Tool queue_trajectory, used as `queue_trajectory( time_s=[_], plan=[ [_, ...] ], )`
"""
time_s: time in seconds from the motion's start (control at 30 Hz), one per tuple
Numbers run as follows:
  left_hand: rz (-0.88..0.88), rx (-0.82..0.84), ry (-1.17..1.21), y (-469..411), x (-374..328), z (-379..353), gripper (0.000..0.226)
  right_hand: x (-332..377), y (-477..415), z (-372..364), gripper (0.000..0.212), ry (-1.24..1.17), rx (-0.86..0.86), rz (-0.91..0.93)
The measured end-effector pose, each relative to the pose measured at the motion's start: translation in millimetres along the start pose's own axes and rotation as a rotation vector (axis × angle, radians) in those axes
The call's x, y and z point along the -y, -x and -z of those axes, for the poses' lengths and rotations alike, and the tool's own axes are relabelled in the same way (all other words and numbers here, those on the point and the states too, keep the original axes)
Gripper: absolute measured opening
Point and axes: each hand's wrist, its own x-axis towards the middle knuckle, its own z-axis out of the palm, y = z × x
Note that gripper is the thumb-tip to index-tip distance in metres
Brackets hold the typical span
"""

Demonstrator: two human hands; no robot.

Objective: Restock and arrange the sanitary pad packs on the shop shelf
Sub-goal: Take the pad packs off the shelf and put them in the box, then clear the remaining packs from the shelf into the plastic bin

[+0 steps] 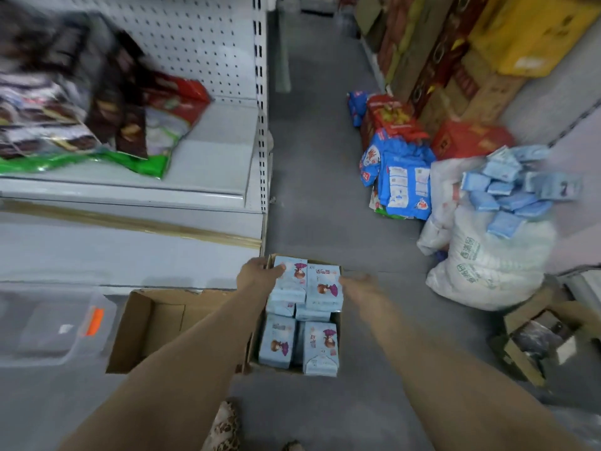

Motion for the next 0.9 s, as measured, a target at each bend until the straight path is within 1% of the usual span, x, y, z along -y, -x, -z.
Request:
queue_trajectory(
  time_s=[0.03, 0.07, 0.13, 0.17, 0.3, 0.43, 0.57, 0.67, 0.77, 0.9],
  plan=[
    [-0.045, -0.023, -0.003, 16, -17, 17, 0.057, 16, 18, 6, 0.036, 0.018, -0.008, 0.051],
    [-0.084, -0.050, -0.001, 32, -34, 34, 0.057, 32, 35, 11, 0.039, 0.024, -0.018, 0.105],
    [-0.158, -0.088, 0.027, 63, -66, 70, 0.058, 67, 72, 20, 0.058, 0.070, -0.033, 0.205],
    [-0.201, -0.099, 0.038, 77, -81, 90, 0.057, 87, 96, 24, 0.063, 0.115, -0.058, 0.271],
    [-0.381, -0.208, 0.024, 138, -132, 175, 0.056, 158, 205, 29, 0.064, 0.267, -0.118, 0.543],
    [-0.547, -0.320, -0.029, 198, -165, 268, 0.053, 212, 308, 15, 0.064, 0.402, -0.168, 0.824],
    [-0.656, -0.480, -0.124, 241, -173, 363, 0.062, 254, 405, -13, 0.067, 0.481, -0.211, 1.040],
    [-0.723, -0.606, -0.194, 272, -170, 428, 0.063, 271, 462, -43, 0.067, 0.497, -0.241, 1.161],
    [-0.746, -0.705, -0.306, 298, -159, 484, 0.064, 281, 505, -73, 0.069, 0.491, -0.272, 1.226],
    [-0.738, -0.767, -0.316, 319, -135, 547, 0.064, 283, 544, -112, 0.071, 0.491, -0.288, 1.266]
  ],
)
